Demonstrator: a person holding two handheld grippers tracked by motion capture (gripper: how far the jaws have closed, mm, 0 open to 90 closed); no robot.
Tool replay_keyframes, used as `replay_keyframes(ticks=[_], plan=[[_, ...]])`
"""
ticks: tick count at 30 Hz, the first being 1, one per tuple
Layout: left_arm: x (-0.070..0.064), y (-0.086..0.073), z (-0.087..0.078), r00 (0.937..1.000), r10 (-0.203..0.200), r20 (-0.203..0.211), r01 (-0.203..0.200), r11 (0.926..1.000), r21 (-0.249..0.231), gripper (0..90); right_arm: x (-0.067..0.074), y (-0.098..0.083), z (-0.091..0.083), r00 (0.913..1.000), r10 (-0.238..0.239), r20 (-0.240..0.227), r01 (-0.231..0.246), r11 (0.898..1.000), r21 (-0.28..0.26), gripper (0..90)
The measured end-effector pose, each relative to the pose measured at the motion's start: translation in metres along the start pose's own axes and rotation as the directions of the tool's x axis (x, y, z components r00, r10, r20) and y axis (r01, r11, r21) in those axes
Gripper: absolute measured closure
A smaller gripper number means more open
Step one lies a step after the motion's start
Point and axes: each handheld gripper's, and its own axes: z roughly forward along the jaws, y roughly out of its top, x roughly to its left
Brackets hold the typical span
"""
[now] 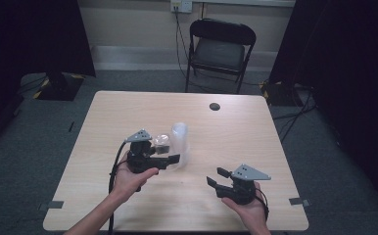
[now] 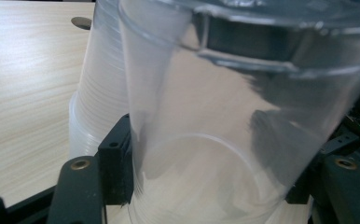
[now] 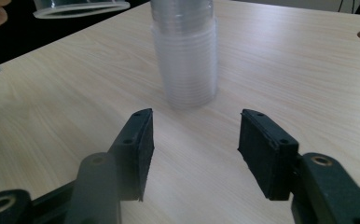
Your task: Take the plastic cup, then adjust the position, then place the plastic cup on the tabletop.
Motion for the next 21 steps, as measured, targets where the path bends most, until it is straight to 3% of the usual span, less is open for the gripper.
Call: replay_keyframes(ticks=[8, 11, 15, 21], plan=[[-0.002, -0.007, 0.004, 0.9973, -0.058, 0.044, 0.058, 0.9982, 0.017, 36.5, 0.012, 0.013, 0.006, 0.9975, -0.056, -0.043, 0.054, 0.998, -0.034, 50.8], [-0.002, -0.008, 0.004, 0.9937, -0.086, 0.072, 0.085, 0.9962, 0.023, 36.5, 0.018, 0.017, 0.008, 0.995, -0.077, -0.063, 0.073, 0.996, -0.054, 51.9], [-0.002, -0.011, 0.006, 0.9923, -0.099, 0.074, 0.096, 0.9947, 0.036, 36.5, 0.024, 0.018, 0.009, 0.9916, -0.107, -0.073, 0.102, 0.992, -0.073, 54.7], [0.0, -0.016, 0.01, 0.9836, -0.152, 0.097, 0.147, 0.9875, 0.058, 36.7, 0.028, 0.015, 0.01, 0.9883, -0.132, -0.076, 0.124, 0.987, -0.104, 57.1]])
